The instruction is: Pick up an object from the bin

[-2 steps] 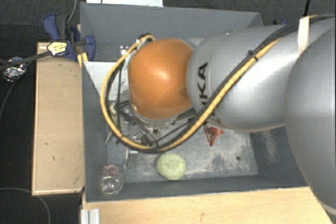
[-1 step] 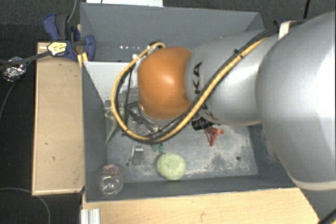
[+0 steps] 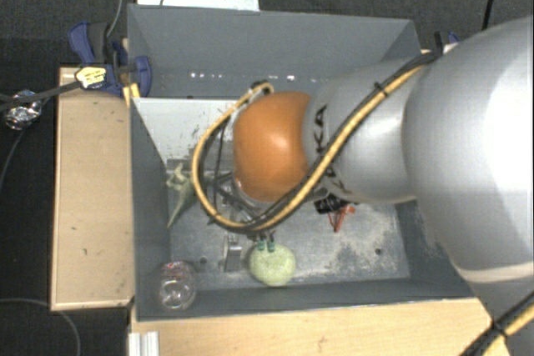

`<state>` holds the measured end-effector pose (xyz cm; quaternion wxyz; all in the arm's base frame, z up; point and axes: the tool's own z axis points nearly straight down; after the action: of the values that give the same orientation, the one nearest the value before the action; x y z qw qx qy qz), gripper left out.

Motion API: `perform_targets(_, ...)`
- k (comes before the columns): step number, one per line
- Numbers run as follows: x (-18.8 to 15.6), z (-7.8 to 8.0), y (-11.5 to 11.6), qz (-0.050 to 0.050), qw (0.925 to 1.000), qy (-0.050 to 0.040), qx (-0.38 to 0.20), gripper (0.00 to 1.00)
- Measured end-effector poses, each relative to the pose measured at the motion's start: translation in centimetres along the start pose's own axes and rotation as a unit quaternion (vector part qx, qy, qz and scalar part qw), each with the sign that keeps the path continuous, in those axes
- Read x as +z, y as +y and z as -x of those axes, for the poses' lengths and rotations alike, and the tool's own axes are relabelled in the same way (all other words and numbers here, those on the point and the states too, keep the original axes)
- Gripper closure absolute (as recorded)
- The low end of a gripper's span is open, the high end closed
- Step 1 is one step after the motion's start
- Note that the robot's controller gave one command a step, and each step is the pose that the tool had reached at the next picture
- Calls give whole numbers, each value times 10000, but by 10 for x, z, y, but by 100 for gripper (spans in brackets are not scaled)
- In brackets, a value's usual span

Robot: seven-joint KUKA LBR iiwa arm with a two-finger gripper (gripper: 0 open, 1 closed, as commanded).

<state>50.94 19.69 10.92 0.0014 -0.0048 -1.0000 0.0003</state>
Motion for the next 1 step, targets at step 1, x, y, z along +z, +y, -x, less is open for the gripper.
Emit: perform_targets(1, 23, 14, -43, 20, 10000, -32, -83, 0)
